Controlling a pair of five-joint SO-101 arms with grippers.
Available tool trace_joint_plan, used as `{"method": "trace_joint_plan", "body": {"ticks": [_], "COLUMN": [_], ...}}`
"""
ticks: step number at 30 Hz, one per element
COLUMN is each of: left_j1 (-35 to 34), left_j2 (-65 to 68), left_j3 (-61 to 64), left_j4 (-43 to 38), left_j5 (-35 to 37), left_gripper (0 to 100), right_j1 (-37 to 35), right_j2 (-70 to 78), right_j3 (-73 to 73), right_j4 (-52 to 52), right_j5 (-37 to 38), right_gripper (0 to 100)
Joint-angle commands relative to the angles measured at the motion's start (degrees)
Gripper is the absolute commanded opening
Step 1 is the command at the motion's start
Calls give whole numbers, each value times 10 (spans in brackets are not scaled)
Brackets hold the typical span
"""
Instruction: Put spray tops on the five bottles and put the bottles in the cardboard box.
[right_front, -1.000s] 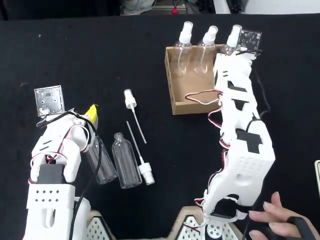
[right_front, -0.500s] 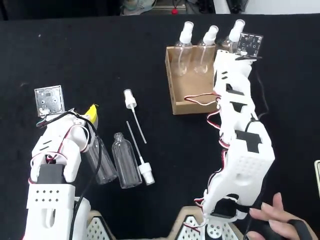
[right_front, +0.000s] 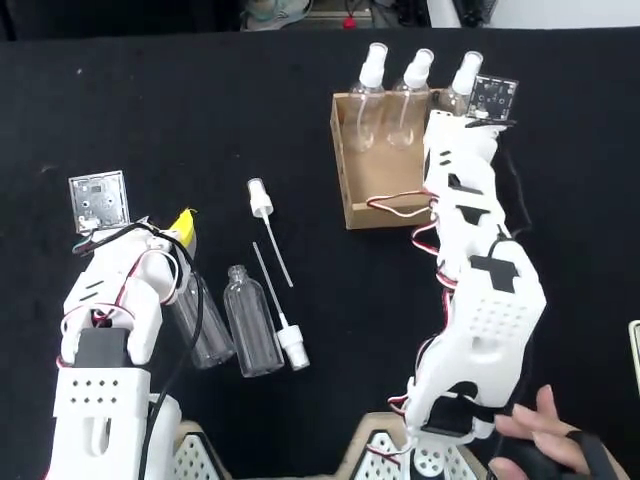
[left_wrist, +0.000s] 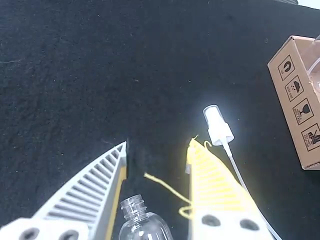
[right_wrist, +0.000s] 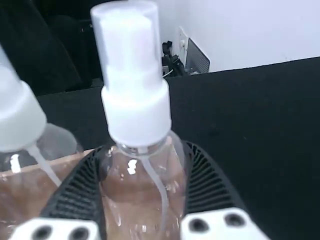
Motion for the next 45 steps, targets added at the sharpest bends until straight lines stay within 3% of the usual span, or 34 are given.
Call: {"method": "trace_joint_plan", "body": {"ticks": [1,9,15,30,36,45], "left_j1": [-5,-5,-5,-6,-6,-6], "left_j2": [-6,-6,-6,-6,-6,-6], "left_j3": [-10,-10,-10,-10,-11,-11], "left_j4": [-8,-8,-8,-8,-8,-8], "left_j5": [4,4,4,4,4,4], "left_gripper": [188,188,188,188,188,188], "right_j1": [-4,-4,-9,-16,-19,-16], "right_j2": [-6,-4,-2,-7,-7,-24], "right_j3": [-32,-32,-31,-22,-32,-46], "right_j4": [-11,-9,-8,-8,44,82], "right_j5": [3,4,2,4,4,4], "right_gripper": [11,20,172,189,375,378]}}
